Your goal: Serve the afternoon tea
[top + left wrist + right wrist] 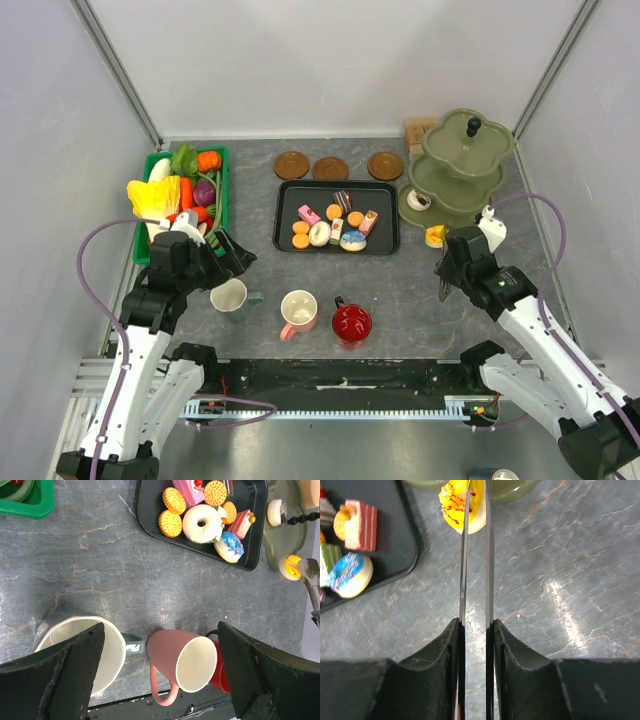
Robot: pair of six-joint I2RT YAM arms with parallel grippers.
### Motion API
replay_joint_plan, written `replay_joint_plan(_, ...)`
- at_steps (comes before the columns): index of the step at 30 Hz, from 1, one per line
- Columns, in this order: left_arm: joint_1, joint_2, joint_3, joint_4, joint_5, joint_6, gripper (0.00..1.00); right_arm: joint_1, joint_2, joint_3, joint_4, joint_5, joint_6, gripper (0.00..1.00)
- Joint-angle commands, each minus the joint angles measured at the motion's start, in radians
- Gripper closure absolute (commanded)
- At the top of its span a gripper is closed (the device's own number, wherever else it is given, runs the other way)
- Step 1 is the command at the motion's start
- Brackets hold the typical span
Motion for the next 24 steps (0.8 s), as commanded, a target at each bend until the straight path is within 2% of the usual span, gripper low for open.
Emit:
replay_joint_plan(1, 0.006, -0.009, -0.011, 0.033, 0.022, -0.008, 0.01, -0.064, -0.013, 0.009, 0.037, 0.093, 0.035, 0.66)
replay_joint_plan(16, 0.006, -0.001, -0.005, 0.028, 0.011, -0.005, 0.01, -0.319, 0.145, -0.049, 0.336, -0.146, 0.000, 0.67)
replay_joint_plan(24, 0.006, 0.009, -0.003, 0.026, 0.002, -0.007, 0.01, -0.377, 0.218, -0.106, 0.438, -0.192, -0.031, 0.66)
